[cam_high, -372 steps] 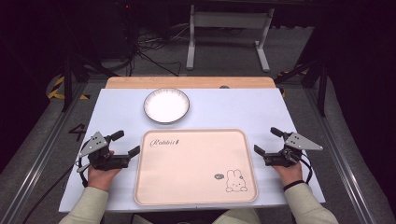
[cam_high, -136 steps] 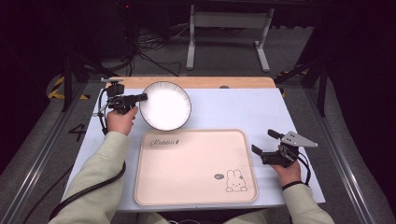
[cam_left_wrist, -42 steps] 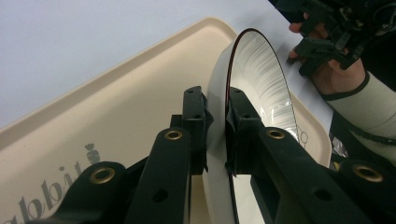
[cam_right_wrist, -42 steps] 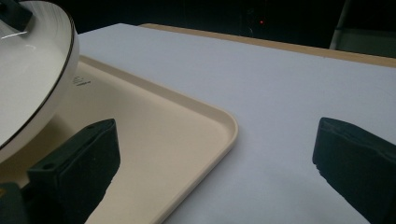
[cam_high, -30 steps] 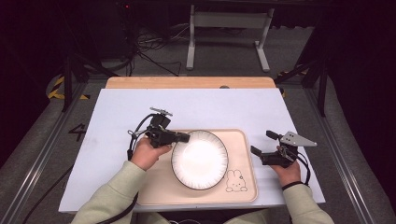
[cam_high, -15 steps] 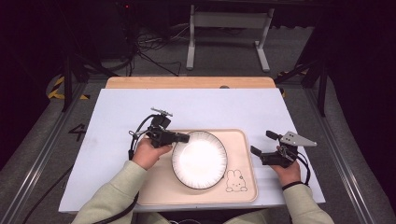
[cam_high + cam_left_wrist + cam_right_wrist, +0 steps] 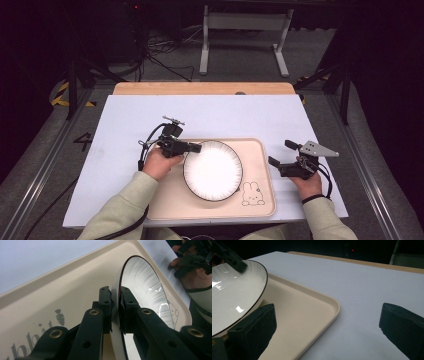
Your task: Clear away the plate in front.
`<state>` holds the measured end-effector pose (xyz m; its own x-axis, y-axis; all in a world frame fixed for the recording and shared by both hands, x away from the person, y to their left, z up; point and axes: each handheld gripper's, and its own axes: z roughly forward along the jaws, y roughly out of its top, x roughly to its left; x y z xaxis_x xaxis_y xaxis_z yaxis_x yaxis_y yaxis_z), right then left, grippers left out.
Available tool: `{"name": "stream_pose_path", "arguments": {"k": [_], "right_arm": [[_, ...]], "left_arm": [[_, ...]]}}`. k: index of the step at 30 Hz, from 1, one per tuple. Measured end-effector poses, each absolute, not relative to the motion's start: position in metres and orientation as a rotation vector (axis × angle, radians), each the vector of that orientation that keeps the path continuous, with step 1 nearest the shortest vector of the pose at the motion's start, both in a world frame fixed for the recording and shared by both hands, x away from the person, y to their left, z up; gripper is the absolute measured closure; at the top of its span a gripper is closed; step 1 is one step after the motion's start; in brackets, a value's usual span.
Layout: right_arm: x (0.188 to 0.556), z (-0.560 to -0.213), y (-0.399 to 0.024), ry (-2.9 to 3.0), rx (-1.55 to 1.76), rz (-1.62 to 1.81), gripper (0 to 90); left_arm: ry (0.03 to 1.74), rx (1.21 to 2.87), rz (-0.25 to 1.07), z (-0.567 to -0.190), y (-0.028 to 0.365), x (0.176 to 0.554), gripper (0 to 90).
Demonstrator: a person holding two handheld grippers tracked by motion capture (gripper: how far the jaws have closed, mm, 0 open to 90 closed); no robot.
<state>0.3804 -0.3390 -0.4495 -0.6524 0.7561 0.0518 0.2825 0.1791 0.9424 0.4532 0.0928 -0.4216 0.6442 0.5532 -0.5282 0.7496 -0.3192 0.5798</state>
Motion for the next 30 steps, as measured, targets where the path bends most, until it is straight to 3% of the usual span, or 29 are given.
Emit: {"name": "stream_pose_path", "arguments": {"k": [25, 30], "right_arm": [[0.3805, -0.4497, -0.3387, 2.032, 0.974, 1.473, 1.9], [0.3805, -0.4499, -0.3383, 2.038, 0.980, 1.472, 1.8]], "left_arm": [[1.066, 2.043, -0.207, -0.4302, 0.0953, 0.4606, 74.7], [1.034, 2.007, -0.159, -0.4237, 0.0989, 0.4552, 69.1]]}}
